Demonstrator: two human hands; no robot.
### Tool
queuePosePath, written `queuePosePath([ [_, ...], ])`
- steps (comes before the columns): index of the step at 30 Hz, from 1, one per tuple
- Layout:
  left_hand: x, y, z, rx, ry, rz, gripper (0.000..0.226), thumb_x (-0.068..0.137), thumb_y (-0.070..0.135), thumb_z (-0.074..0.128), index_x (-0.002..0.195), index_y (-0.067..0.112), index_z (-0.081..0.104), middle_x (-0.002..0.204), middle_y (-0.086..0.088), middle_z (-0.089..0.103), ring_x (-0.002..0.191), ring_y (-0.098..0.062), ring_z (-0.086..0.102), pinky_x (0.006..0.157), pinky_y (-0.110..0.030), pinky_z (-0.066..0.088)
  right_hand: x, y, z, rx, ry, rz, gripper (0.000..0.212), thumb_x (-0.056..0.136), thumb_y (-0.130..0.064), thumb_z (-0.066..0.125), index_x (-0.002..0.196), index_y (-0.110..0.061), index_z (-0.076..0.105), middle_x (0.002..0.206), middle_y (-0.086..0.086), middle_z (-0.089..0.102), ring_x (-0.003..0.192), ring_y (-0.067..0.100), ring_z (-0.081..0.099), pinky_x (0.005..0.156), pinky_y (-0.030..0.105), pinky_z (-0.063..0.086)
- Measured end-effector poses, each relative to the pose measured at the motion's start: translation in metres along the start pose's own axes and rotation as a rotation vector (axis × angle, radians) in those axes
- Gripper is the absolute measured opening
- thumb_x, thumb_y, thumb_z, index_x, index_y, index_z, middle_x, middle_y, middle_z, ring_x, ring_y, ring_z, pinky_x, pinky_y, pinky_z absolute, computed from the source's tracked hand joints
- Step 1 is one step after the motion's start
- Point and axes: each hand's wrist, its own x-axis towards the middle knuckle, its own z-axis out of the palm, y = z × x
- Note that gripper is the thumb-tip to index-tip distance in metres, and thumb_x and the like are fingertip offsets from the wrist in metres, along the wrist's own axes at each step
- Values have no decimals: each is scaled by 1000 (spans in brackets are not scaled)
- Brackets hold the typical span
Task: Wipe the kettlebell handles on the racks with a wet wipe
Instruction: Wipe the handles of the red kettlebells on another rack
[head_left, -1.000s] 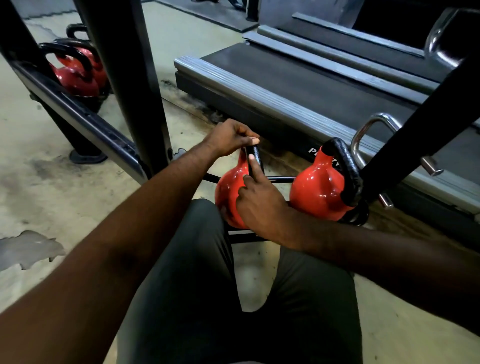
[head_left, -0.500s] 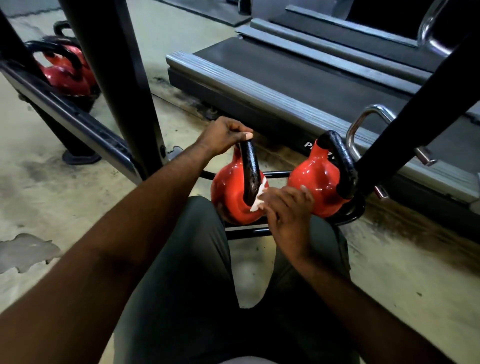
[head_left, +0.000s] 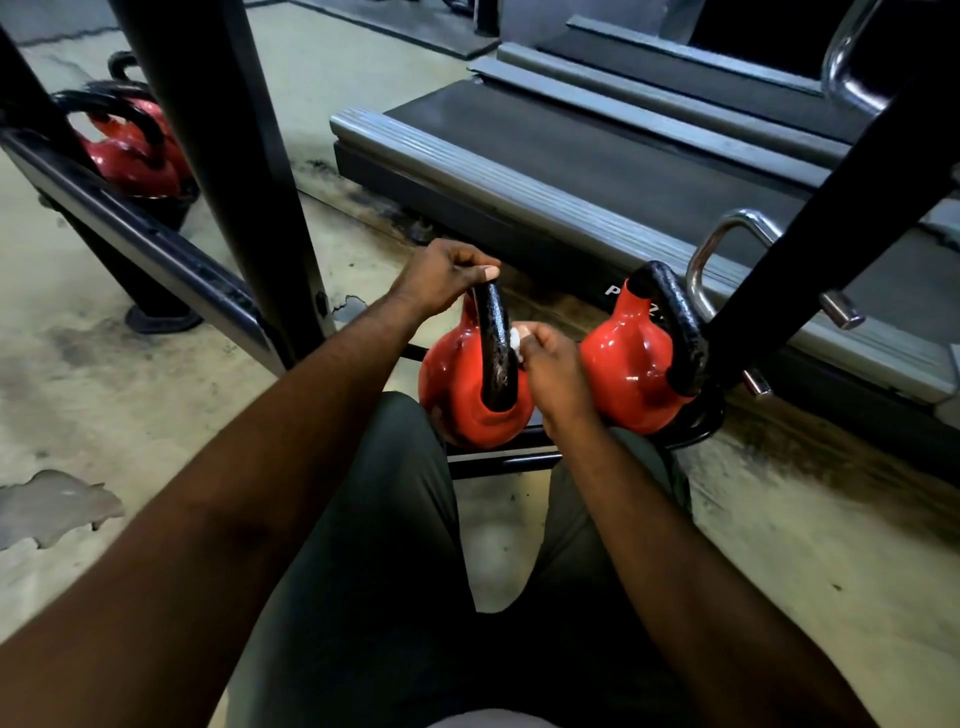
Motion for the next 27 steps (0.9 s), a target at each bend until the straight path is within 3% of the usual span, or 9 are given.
queuePosePath([
  [4,-3,1,-4,-5,15,-9,10,86,32,72,94,36,75,101,13,75,99,-4,68,96,-41,54,-45,11,-3,-495,36,-412,35,97,-18,47,128,-17,64,130,6,66,121,19,61,104,40,48],
  [6,-5,-3,-2,-12,28,-5,12,87,31,72,98,33,75,102,12,75,101,-4,67,97,-40,54,-68,21,-4,-751,5,-620,40,99,-14,38,131,-13,62,141,8,57,132,21,52,111,37,40],
  [9,-5,-3,1,-5,52,14,15,88,29,71,102,29,75,106,11,74,103,-3,67,99,-38,52,-60,23,-3,-808,48,-704,45,96,-14,33,127,-13,65,141,7,58,134,19,50,116,42,32],
  [11,-5,0,2,-5,62,12,16,89,29,70,104,26,75,108,10,73,104,-2,66,99,-36,52,-47,15,2,-707,104,-591,39,98,-14,39,127,-12,65,133,8,64,128,19,56,115,40,34],
  [15,-10,5,13,79,84,0,18,92,29,66,107,25,74,112,11,72,106,-2,64,99,-31,50,4,-1,8,-149,12,93,25,90,-29,53,91,-13,72,94,12,71,85,25,63,86,48,53],
  [17,-12,8,11,109,94,-4,19,94,29,63,110,25,72,115,10,71,107,-4,63,99,-30,50,38,-8,7,111,-103,330,30,86,-28,54,100,-8,73,107,20,69,86,28,58,79,41,49],
  [19,-17,11,8,126,91,-4,23,95,29,62,115,25,70,118,7,69,109,-4,62,100,-31,50,53,-13,9,201,-131,391,39,89,-20,46,113,1,67,115,26,67,91,33,57,81,37,45],
  [23,-36,16,13,240,109,17,29,96,27,60,124,21,68,125,3,67,110,-3,57,91,-15,40,18,-8,-8,103,-222,376,20,91,-12,40,79,-14,56,67,5,59,52,14,49,50,23,37],
  [27,-40,24,18,440,232,155,22,93,31,59,110,25,72,112,4,70,104,-13,63,91,-26,48,-5,-2,-22,111,-222,202,17,96,-6,56,87,-12,68,77,1,69,67,11,61,66,23,48],
])
